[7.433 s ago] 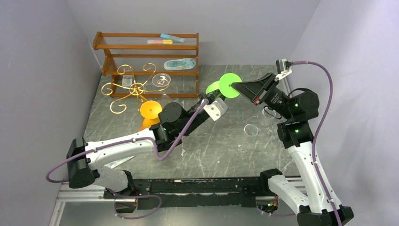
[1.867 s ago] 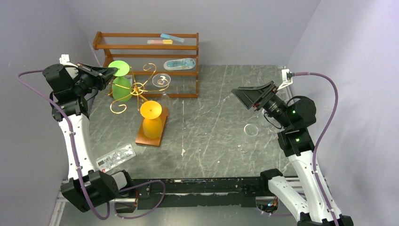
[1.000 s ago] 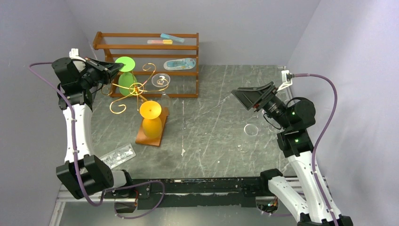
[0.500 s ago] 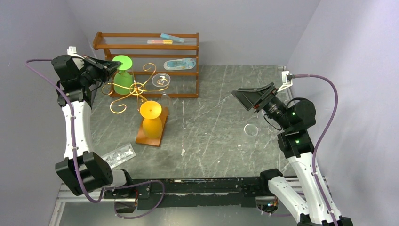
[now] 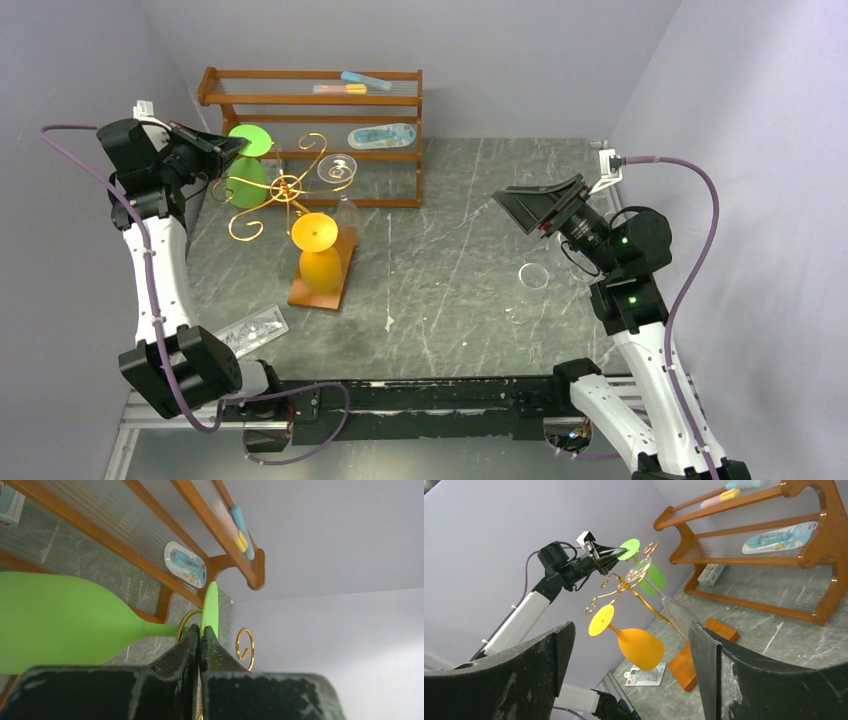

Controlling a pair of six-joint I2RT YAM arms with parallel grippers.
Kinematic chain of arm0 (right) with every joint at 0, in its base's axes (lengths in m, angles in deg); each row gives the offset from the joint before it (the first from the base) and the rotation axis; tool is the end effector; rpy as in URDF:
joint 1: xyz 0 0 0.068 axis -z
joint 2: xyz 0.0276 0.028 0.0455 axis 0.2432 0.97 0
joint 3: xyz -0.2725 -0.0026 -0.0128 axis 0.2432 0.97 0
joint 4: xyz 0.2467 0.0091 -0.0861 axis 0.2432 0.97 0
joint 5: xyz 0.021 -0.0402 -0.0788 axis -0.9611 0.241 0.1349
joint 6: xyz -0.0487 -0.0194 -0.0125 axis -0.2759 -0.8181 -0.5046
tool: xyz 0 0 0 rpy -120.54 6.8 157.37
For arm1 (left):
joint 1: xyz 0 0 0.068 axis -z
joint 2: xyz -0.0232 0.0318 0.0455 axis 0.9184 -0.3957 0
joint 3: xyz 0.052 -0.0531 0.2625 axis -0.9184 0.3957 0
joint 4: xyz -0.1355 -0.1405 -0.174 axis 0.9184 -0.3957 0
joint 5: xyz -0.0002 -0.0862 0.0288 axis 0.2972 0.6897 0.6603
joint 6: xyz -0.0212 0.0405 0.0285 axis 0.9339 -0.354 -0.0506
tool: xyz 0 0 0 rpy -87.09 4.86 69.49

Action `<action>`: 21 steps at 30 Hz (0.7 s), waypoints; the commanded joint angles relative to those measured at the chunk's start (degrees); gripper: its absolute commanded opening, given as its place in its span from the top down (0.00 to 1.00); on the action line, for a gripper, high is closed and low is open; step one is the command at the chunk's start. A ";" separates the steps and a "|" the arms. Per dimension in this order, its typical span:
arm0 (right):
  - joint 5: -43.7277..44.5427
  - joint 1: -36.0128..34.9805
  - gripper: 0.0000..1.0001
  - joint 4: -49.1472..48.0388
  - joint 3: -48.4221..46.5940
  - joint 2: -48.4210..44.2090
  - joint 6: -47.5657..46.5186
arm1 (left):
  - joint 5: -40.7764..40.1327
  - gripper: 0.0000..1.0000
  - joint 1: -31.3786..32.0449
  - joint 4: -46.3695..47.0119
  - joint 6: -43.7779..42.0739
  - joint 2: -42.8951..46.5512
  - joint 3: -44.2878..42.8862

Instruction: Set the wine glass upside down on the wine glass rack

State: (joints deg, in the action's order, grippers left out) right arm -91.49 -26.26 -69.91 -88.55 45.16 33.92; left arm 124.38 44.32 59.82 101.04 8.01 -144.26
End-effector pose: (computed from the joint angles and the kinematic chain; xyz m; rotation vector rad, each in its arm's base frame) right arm 0.1492 0.0516 0.4197 -0.0367 1.4616 1.2755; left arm 0.2819 0.0923 0.4095 -0.7829 1.7510 -1.0047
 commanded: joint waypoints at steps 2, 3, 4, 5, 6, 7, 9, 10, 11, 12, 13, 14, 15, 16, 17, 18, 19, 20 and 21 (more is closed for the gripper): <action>1.34 0.19 0.13 0.54 -1.21 -0.51 -0.30 | 0.67 0.88 -0.88 0.75 -3.02 1.94 0.40; 1.80 0.16 0.13 1.01 -1.23 -0.67 -0.46 | 0.69 0.85 -0.88 0.38 -3.55 1.94 0.33; 2.11 0.18 0.13 1.36 -1.15 -0.83 -0.51 | 0.70 0.84 -0.86 -0.05 -4.01 1.98 0.21; 2.33 0.17 0.13 1.40 -1.02 -0.99 -0.39 | 0.63 0.81 -0.84 -0.38 -4.33 2.13 0.18; 2.38 0.16 0.13 1.34 -0.79 -0.98 -0.21 | 0.57 0.79 -0.83 -0.70 -4.53 2.30 0.17; 2.43 0.15 0.13 1.25 -0.65 -0.97 0.02 | 0.38 0.76 -0.89 -1.05 -4.84 2.54 0.09; 3.27 0.19 0.14 2.10 -0.74 -0.82 0.40 | 0.48 0.72 -0.90 -1.55 -6.24 2.86 -0.09; 4.51 0.15 0.14 2.91 -0.91 -0.80 0.90 | 0.34 0.70 -1.06 -2.84 -7.46 2.79 -0.78; 5.40 0.14 0.14 3.35 -1.08 -0.75 1.31 | -0.05 0.69 -1.14 -4.69 -8.69 2.67 -1.45; 6.40 0.14 0.14 3.84 -1.45 -0.58 1.61 | -0.47 0.68 -1.18 -5.81 -9.91 2.73 -1.94; 6.97 0.16 0.14 4.66 -1.98 -0.21 1.63 | -0.99 0.66 -1.30 -7.03 -10.94 2.99 -2.12; 7.48 0.21 0.14 5.53 -2.62 0.17 1.70 | -1.81 0.65 -1.57 -8.16 -12.54 3.38 -2.39; 7.95 0.20 0.14 6.92 -3.21 0.63 1.72 | -3.11 0.62 -1.73 -9.36 -14.21 3.69 -2.86; 8.48 0.15 0.14 8.50 -3.70 1.12 1.69 | -5.63 0.59 -1.85 -11.37 -16.10 3.96 -3.64; 9.06 0.21 0.14 10.01 -4.18 1.52 1.62 | -8.04 0.56 -1.97 -13.53 -18.16 4.12 -4.81; 9.55 0.20 0.14 11.29 -4.50 1.90 1.60 | -10.56 0.53 -1.97 -15.39 -20.22 4.32 -5.77; 9.91 0.15 0.15 12.50 -4.68 2.25 1.40 | -12.39 0.50 -2.02 -16.81 -22.20 4.58 -6.53; 10.43 0.19 0.15 13.60 -4.78 2.58 1.16 | -13.98 0.46 -1.98 -17.69 -24.11 5.01 -6.93; 10.78 0.17 0.16 14.85 -4.83 2.90 0.63 | -15.54 0.42 -2.03 -18.37 -25.51 5.48 -7.19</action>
State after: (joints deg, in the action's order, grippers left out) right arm -83.70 -26.28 -61.85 -91.80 47.13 35.21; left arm 117.25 42.90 48.15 84.95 10.44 -147.94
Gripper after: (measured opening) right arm 0.851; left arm 0.523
